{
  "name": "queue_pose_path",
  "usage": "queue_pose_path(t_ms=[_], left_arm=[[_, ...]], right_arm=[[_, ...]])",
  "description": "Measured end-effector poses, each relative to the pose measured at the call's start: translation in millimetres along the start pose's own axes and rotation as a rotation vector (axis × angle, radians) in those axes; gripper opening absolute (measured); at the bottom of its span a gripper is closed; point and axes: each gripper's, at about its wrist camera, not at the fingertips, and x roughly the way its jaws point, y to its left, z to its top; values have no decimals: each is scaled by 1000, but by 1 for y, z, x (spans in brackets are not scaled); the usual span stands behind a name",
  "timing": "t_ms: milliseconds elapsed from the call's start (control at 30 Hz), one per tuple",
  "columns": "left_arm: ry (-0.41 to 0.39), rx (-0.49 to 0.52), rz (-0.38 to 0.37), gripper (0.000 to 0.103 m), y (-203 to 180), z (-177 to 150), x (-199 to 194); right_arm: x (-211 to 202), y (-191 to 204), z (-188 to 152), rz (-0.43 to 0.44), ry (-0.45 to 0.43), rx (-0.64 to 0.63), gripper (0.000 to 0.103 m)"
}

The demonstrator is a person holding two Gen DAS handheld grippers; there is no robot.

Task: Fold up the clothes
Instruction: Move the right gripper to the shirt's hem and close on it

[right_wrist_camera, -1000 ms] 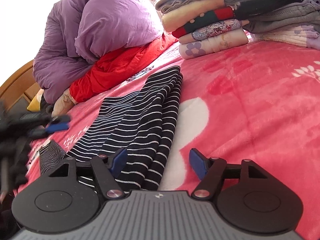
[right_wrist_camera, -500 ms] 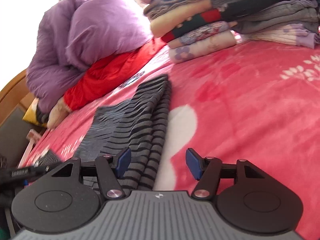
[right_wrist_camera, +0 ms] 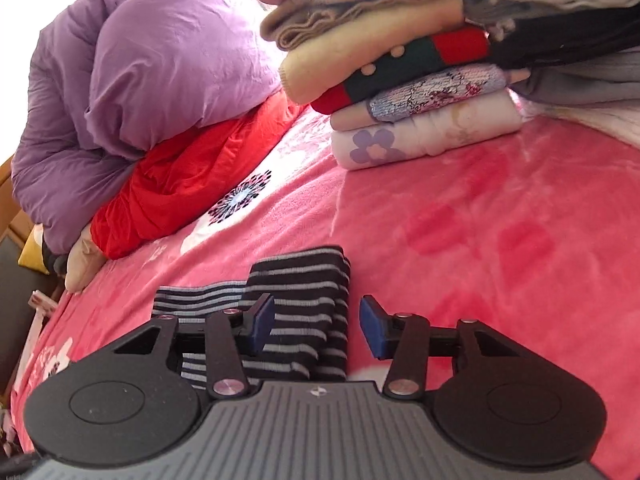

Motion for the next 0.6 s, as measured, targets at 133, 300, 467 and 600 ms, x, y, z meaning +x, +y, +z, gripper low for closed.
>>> queue_pose_path(t_ms=[133,300,467,600], left_arm=[[2,-8,-3,46,1,0,1],[3,-30,-11,46,4,1,2],[9,-25,-10,46,5,1,3],[9,-25,-15,46,4,1,3]], right_arm=[[14,1,7,-29,-4,-6,49],[27,-2,11,-53,6,-4,45],[29,11,13,-38,-7,-99,8],[7,20,14,-39,-84,-136,7]])
